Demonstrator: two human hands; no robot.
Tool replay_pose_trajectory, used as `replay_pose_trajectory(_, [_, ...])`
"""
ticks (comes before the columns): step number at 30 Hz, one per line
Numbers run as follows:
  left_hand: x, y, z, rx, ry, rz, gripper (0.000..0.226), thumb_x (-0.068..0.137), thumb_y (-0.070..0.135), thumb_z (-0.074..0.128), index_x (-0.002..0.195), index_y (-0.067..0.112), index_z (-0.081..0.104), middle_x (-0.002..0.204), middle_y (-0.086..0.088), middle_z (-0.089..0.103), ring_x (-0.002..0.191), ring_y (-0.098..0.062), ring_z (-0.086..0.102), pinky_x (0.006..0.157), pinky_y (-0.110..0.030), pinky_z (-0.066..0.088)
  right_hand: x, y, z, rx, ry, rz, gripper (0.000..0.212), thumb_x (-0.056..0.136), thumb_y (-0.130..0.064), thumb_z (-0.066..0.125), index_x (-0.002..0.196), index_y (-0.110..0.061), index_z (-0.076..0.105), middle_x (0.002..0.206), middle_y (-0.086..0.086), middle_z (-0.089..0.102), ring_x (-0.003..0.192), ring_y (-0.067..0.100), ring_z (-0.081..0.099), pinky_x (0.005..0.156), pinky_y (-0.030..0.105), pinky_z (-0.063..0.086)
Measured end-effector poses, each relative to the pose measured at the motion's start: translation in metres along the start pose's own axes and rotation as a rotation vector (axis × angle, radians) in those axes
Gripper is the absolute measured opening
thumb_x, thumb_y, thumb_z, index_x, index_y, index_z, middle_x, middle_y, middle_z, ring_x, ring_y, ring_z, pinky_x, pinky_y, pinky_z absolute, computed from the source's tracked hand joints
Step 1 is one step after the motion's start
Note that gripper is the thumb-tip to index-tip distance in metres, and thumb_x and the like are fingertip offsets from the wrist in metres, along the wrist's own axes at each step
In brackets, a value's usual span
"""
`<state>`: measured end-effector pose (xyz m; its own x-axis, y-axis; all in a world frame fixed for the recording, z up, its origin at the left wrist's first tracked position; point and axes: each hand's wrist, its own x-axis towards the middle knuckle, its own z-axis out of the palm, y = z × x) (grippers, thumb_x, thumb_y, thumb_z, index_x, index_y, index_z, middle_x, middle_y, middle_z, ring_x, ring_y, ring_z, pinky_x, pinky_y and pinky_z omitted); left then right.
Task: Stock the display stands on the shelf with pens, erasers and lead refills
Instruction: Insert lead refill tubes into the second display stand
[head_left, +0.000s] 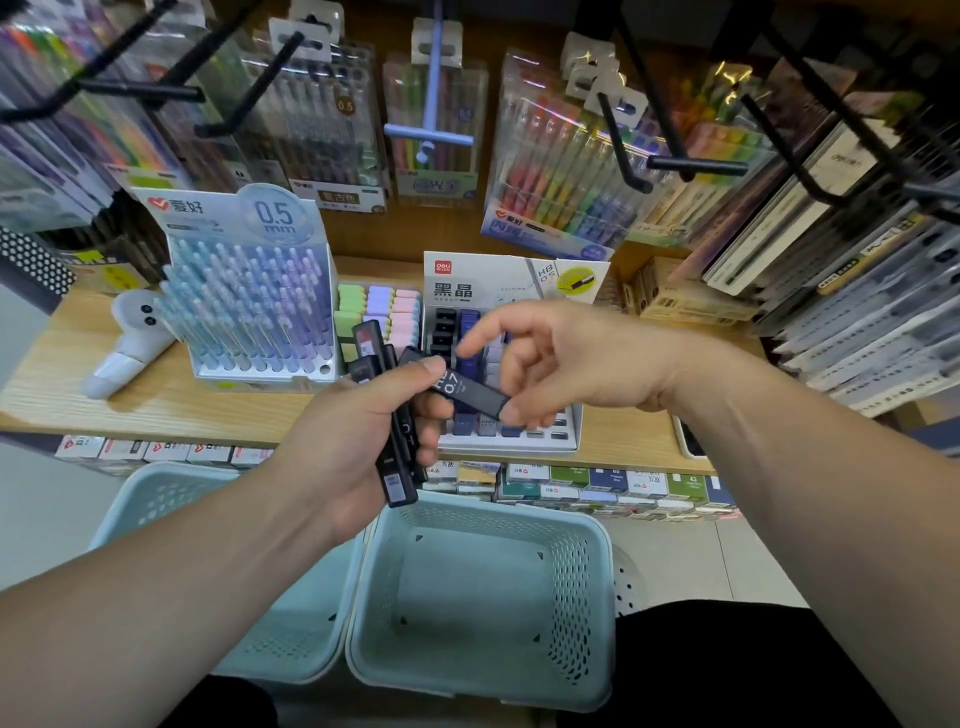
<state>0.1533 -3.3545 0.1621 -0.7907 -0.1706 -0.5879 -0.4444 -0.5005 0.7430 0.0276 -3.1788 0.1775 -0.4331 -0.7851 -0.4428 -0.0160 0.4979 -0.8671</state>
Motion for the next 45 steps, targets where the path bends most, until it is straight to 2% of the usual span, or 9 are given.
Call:
replay_pose_trajectory(3, [0.002, -0.004, 0.000, 0.033, -0.002, -0.005, 0.019, 0.086, 0.020, 0.072, 0.072, 0.012, 0.062, 0.059, -0.005, 0.056, 0.044, -0.015, 0.043, 0.043, -0.025, 0.036, 0.005, -0.008, 0.017, -0.114, -0.053, -0.046, 0.085, 0.081, -0.002, 0.081, 0.149, -0.035, 0.042, 0.083, 0.016, 0.061, 0.063, 0.026, 0.068, 0.060, 0.036, 0.058])
replay_pose_trajectory(5, [0.002, -0.006, 0.001, 0.058, -0.023, -0.010, 0.020, 0.080, 0.023, 0.074, 0.073, 0.011, 0.061, 0.059, -0.005, 0.055, 0.043, -0.015, 0.041, 0.044, -0.025, 0.035, 0.010, -0.010, 0.024, -0.170, -0.024, -0.116, 0.080, 0.083, -0.008, 0.081, 0.149, -0.031, 0.043, 0.077, 0.014, 0.054, 0.054, 0.016, 0.057, 0.053, 0.031, 0.051])
replay_pose_trajectory(9, [0.004, -0.005, 0.000, 0.024, -0.057, -0.011, 0.024, 0.073, 0.035, 0.074, 0.078, 0.013, 0.064, 0.062, -0.003, 0.056, 0.043, -0.014, 0.040, 0.044, -0.024, 0.033, 0.011, -0.010, 0.021, -0.128, 0.070, -0.134, 0.059, 0.084, -0.011, 0.080, 0.137, -0.023, 0.057, 0.064, 0.001, 0.054, 0.054, 0.024, 0.058, 0.055, 0.042, 0.053])
replay_pose_trajectory(14, [0.009, -0.002, -0.007, -0.027, -0.048, -0.086, 0.026, 0.089, 0.035, 0.066, 0.102, 0.013, 0.067, 0.065, -0.004, 0.057, 0.047, -0.015, 0.042, 0.045, -0.025, 0.036, 0.007, 0.005, -0.014, -0.046, 0.567, -0.110, 0.026, 0.091, -0.012, 0.072, 0.116, -0.021, 0.070, 0.068, -0.003, 0.063, 0.063, 0.020, 0.064, 0.060, 0.035, 0.060])
replay_pose_trajectory(19, [0.011, -0.006, -0.012, -0.114, -0.092, -0.144, 0.036, 0.092, 0.035, 0.049, 0.109, 0.008, 0.065, 0.068, -0.008, 0.056, 0.049, -0.020, 0.042, 0.049, -0.027, 0.036, 0.010, 0.047, -0.044, -0.217, 0.932, -0.008, 0.014, 0.092, -0.016, 0.072, 0.084, -0.029, 0.072, 0.079, 0.001, 0.069, 0.072, 0.026, 0.067, 0.074, 0.048, 0.062])
replay_pose_trajectory(22, [0.011, -0.007, -0.012, -0.162, -0.156, -0.140, 0.044, 0.093, 0.038, 0.041, 0.110, 0.006, 0.066, 0.070, -0.010, 0.056, 0.049, -0.021, 0.041, 0.051, -0.028, 0.036, 0.017, 0.061, -0.046, -0.367, 0.937, -0.012, 0.017, 0.088, -0.018, 0.077, 0.083, -0.032, 0.068, 0.075, -0.016, 0.062, 0.071, 0.014, 0.061, 0.081, 0.039, 0.058])
replay_pose_trajectory(27, [0.012, -0.010, -0.010, -0.135, -0.129, -0.159, 0.037, 0.097, 0.041, 0.047, 0.109, 0.010, 0.065, 0.068, -0.007, 0.054, 0.048, -0.019, 0.039, 0.048, -0.027, 0.037, 0.027, 0.067, -0.039, -0.447, 0.885, 0.012, 0.011, 0.085, -0.020, 0.080, 0.085, -0.026, 0.071, 0.075, -0.016, 0.063, 0.068, 0.001, 0.056, 0.073, 0.023, 0.046])
replay_pose_trajectory(40, [0.012, -0.012, -0.010, -0.008, -0.006, -0.177, 0.034, 0.097, 0.047, 0.057, 0.100, 0.014, 0.065, 0.065, -0.003, 0.056, 0.049, -0.018, 0.047, 0.049, -0.030, 0.042, 0.032, 0.071, -0.031, -0.737, 0.720, 0.010, 0.013, 0.087, -0.016, 0.077, 0.100, -0.015, 0.075, 0.093, 0.004, 0.074, 0.093, 0.025, 0.067, 0.084, 0.043, 0.056])
replay_pose_trajectory(45, [0.012, -0.013, -0.010, -0.008, -0.068, -0.193, 0.019, 0.093, 0.023, 0.053, 0.108, 0.012, 0.060, 0.069, -0.007, 0.058, 0.052, -0.020, 0.049, 0.050, -0.029, 0.045, 0.032, 0.073, -0.030, -0.795, 0.713, 0.019, 0.014, 0.088, -0.019, 0.076, 0.101, -0.017, 0.075, 0.096, 0.004, 0.075, 0.095, 0.027, 0.067, 0.083, 0.043, 0.056])
